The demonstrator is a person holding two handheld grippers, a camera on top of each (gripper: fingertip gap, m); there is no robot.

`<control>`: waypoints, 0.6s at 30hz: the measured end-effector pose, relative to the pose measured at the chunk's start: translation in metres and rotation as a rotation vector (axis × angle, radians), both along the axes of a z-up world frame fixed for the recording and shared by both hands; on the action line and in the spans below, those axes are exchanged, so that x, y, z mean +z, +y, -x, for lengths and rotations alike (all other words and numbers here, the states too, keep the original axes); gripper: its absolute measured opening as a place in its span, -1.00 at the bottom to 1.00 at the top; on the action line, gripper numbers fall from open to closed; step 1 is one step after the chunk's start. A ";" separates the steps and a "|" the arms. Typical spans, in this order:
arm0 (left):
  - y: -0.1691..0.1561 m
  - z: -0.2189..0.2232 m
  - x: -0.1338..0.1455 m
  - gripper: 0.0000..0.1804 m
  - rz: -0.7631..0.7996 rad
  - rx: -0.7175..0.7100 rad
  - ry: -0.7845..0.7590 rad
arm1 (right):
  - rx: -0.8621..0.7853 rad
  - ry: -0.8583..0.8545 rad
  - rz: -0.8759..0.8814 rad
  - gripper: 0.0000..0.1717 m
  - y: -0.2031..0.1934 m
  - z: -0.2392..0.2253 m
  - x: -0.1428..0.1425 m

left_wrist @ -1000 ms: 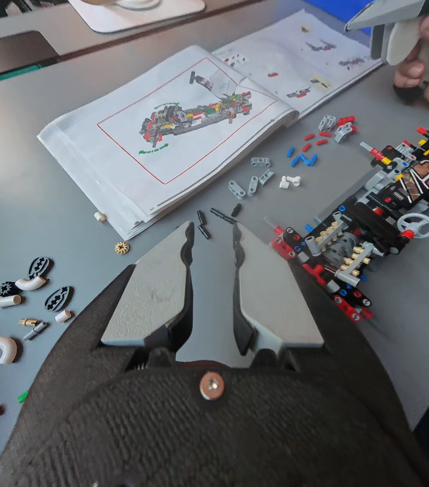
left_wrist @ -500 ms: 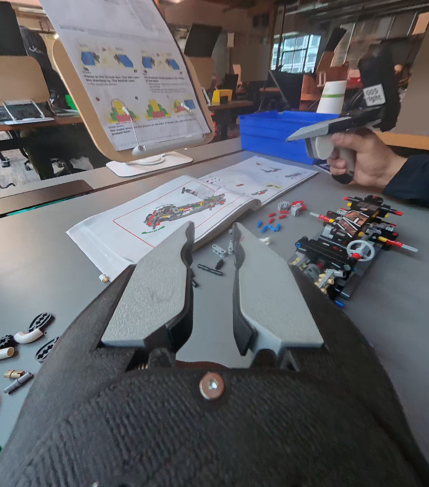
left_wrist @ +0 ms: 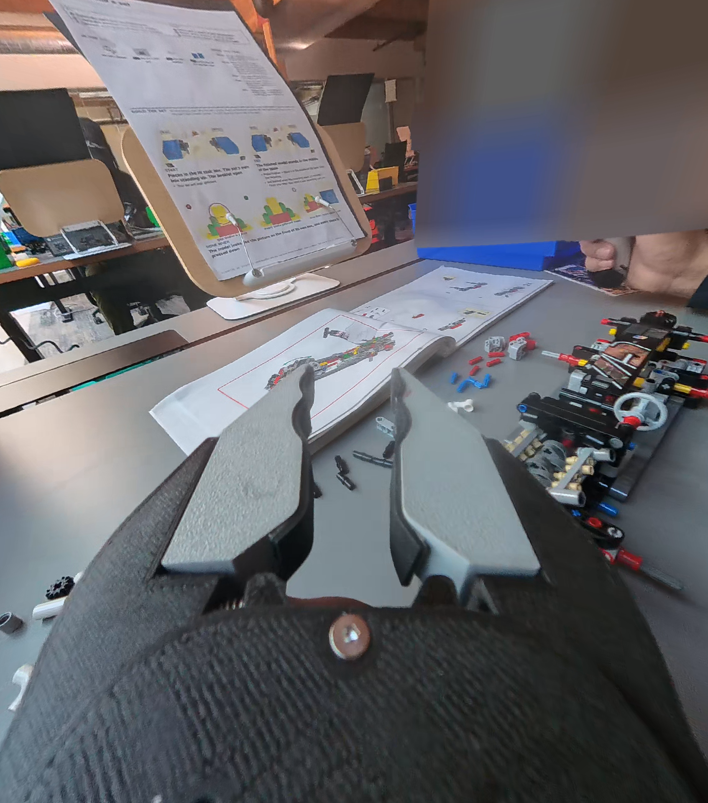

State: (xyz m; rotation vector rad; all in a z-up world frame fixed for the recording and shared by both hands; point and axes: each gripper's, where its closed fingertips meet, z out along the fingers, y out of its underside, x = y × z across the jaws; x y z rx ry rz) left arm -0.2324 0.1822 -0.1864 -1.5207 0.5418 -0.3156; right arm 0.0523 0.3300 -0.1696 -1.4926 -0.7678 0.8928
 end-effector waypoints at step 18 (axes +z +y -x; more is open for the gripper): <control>0.007 0.011 0.000 -0.64 0.020 0.069 -0.033 | 0.049 -0.173 0.109 -0.86 -0.002 0.019 -0.049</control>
